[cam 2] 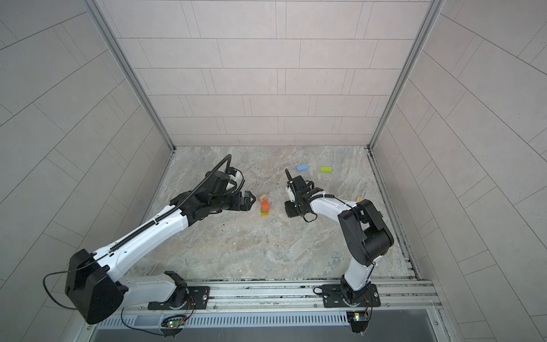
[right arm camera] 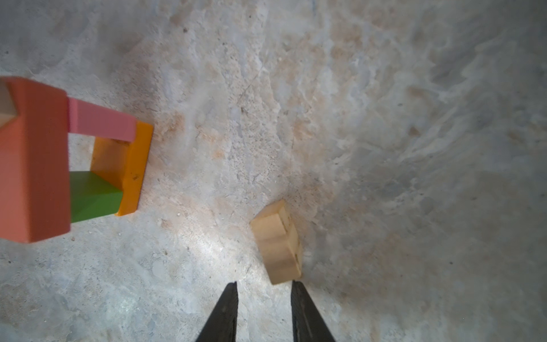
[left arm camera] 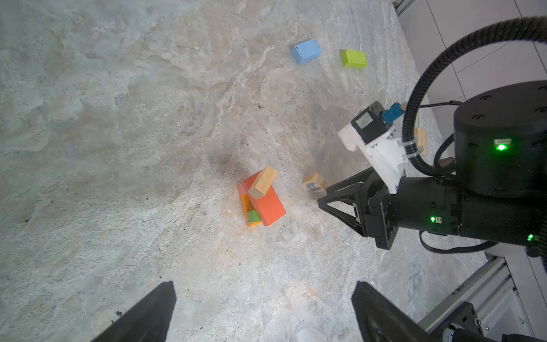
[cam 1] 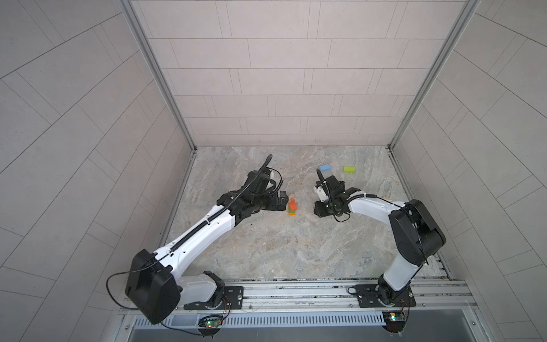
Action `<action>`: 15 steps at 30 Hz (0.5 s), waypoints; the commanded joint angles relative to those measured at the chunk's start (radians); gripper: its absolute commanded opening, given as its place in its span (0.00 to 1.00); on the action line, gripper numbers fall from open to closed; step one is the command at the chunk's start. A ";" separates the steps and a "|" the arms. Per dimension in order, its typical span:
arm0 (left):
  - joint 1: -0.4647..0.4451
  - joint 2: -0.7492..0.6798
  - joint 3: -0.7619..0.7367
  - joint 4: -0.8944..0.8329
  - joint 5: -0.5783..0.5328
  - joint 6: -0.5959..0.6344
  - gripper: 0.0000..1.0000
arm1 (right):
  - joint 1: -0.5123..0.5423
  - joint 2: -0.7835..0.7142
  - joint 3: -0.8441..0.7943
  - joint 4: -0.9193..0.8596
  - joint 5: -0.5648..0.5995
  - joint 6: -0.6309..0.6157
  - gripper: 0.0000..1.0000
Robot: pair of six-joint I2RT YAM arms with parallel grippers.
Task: Build the wood block tower
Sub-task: 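Open the left gripper on the T cube while the right moves to a wooden block, then close the right gripper on the plain wooden block while the left withdraws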
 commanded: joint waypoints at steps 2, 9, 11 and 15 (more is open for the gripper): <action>-0.003 -0.028 -0.046 0.038 0.016 -0.031 0.99 | 0.001 0.018 0.029 -0.033 0.048 -0.022 0.31; -0.002 -0.038 -0.087 0.054 0.017 -0.040 0.99 | 0.001 0.031 0.053 -0.051 0.068 -0.033 0.32; -0.002 -0.040 -0.094 0.058 0.017 -0.043 0.99 | 0.001 0.041 0.064 -0.052 0.064 -0.036 0.32; -0.003 -0.043 -0.102 0.063 0.018 -0.043 0.99 | 0.003 0.063 0.076 -0.045 0.036 -0.040 0.32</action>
